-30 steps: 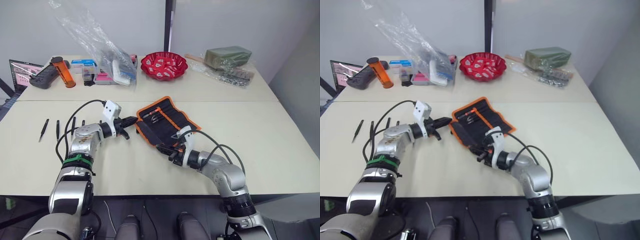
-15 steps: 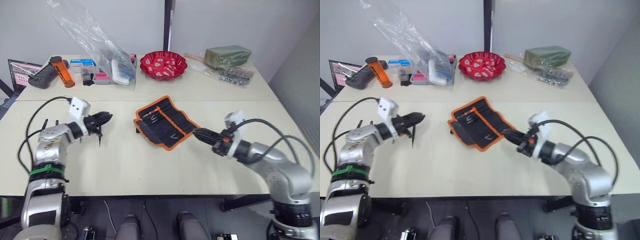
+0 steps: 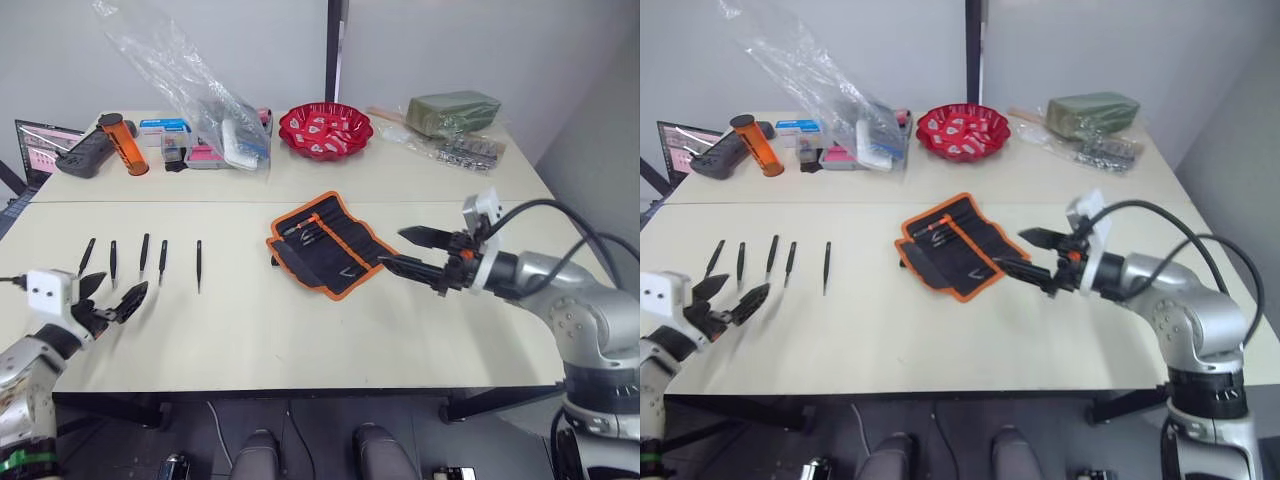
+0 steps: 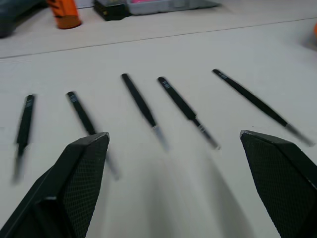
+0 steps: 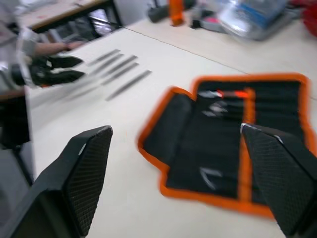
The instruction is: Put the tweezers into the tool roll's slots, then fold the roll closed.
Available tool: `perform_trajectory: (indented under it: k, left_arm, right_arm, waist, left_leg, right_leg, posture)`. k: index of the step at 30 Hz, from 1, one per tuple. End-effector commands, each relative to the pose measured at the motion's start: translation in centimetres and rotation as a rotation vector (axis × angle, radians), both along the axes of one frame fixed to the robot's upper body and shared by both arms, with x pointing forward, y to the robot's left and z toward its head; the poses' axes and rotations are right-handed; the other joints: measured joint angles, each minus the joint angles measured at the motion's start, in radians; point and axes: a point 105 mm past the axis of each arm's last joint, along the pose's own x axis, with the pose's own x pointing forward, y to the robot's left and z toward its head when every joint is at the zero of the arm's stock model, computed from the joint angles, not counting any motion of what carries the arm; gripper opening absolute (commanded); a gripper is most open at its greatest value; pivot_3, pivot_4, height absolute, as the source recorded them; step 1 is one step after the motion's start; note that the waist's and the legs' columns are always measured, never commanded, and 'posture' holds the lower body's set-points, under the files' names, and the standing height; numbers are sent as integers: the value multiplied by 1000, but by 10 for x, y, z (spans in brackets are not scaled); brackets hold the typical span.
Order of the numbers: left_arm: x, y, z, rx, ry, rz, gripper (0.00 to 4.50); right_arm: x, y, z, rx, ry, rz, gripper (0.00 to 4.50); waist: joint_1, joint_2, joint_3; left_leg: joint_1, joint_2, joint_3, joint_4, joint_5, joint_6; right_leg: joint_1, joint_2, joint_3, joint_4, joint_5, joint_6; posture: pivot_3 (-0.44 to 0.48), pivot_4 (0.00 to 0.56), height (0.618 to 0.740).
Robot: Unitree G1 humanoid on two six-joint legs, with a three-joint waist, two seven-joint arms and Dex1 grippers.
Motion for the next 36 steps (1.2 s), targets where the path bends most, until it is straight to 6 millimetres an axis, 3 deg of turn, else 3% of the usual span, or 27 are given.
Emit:
perform_trajectory:
  k: [1, 9, 17, 19, 23, 25, 29, 36]
  left_arm:
    - [-26, 21, 8, 19, -54, 151, 4500]
    - [-69, 26, 2, -31, -82, 294, 4500]
    - [-76, 31, 2, -60, -83, 358, 4500]
    - [-69, 32, 7, -41, -94, 352, 4500]
    - [-36, 49, 10, -41, -52, 442, 4500]
    - [-25, 49, 11, -53, -36, 439, 4500]
    - [16, 49, 9, -83, 21, 355, 4500]
    - [59, 56, 14, -17, 37, 338, 4500]
  right_arm:
    - [-13, 33, 18, 21, -19, 172, 4483]
    - [-23, 76, 24, -28, -51, 319, 4483]
    - [-19, 83, 31, -25, -107, 330, 4483]
    - [-18, 84, 32, -28, -124, 320, 4483]
    - [-16, 86, 34, -25, -138, 298, 4483]
    - [-16, 87, 36, -15, -146, 291, 4483]
    - [-11, 89, 41, -17, -195, 231, 4483]
    - [-7, 88, 40, -36, -218, 155, 4483]
  waist:
    - [-1, 0, 0]
    - [17, -2, 0]
    - [16, -3, 0]
    - [16, -3, 0]
    - [21, -3, 0]
    - [15, -3, 0]
    - [13, -3, 0]
    - [12, -3, 0]
  left_leg:
    - [0, 0, 0, 0, 0, 0]
    - [-1, 0, 0, 0, 0, 0]
    - [-1, 0, 0, 0, 0, 0]
    - [-1, 0, 0, 0, 0, 0]
    - [-1, 0, 0, 0, 0, -1]
    - [-1, 0, 0, 0, 0, -1]
    - [-1, 0, 0, -1, 0, -1]
    - [0, 1, 0, -1, 0, -1]
  right_leg:
    - [0, 0, 0, -1, 0, 0]
    - [-1, -1, -1, -1, 0, -1]
    - [-1, -1, -1, -2, 0, -1]
    - [-1, -1, -1, -2, 0, -1]
    - [-1, 0, -2, -1, 0, -1]
    - [-1, 0, -2, 0, 0, -1]
    - [-3, 0, -3, 1, 0, -1]
    - [-3, 0, -5, 2, 1, -2]
  posture:
    - [0, 150, 735]
    - [0, 150, 735]
    - [0, 150, 735]
    - [0, 150, 735]
    - [0, 150, 735]
    - [0, 150, 735]
    - [0, 150, 735]
    - [0, 150, 735]
